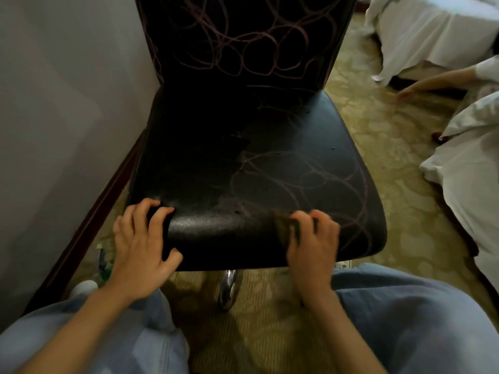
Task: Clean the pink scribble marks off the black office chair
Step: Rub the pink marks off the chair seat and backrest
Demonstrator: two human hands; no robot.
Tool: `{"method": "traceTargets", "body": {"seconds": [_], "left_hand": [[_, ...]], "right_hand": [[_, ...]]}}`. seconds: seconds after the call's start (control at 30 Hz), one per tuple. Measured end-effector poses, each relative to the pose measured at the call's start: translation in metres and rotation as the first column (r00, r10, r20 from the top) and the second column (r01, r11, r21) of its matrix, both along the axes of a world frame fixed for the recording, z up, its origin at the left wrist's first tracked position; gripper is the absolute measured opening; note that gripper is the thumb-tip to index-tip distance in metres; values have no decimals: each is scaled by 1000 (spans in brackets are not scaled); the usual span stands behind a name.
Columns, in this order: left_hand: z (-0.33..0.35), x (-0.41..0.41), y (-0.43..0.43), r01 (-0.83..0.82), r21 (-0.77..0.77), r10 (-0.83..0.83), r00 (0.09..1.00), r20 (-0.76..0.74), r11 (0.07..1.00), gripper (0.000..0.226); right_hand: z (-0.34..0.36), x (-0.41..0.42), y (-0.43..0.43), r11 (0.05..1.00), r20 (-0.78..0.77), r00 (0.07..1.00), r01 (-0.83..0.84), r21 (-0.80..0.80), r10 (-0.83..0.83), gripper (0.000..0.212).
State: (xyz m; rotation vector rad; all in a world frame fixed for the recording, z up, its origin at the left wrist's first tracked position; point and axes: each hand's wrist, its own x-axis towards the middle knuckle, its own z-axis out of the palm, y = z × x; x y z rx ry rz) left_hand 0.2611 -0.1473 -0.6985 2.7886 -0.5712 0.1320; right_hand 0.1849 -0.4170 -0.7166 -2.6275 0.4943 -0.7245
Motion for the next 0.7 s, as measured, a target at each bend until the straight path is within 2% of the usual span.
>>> {"method": "traceTargets", "body": {"seconds": [0.13,0.2,0.27,0.33,0.37,0.47,0.53,0.63,0.7], "left_hand": [[-2,-2,-2,-18,-8,18,1000,-8,1000,71],[-1,-3,-3,-28,-19,28,1000,-2,999,71],[0,-4,-3,-31,-31,31,1000,4,999,70],[1,-3,-2,-26,-34,27,1000,5,999,69],[0,-3,-1,-25,-32,25,1000,3,999,69],[-2,-2,0,-30,-23,29,1000,-9,999,71],[-3,-1,0,-35,-21,34,999,-10,999,71],[-4,0,0,-33,-16,32,999,-2,999,68],[-5,1,1,-29,-23,29,1000,-8,999,68]], "right_hand": [[6,-3,-19,991,-35,995,94,91,-91,22],[17,3,-8,988,9,996,83,131,-85,21],[31,12,16,991,101,995,12,134,-25,21],[42,24,48,987,170,980,-123,104,104,22],[46,32,65,979,160,971,-189,77,175,24],[44,55,107,947,-2,949,-316,-63,316,39],[37,63,122,919,-62,926,-377,-118,372,34],[26,66,124,917,-53,927,-375,-136,371,22],[24,69,116,900,-72,923,-385,-202,379,26]]}}
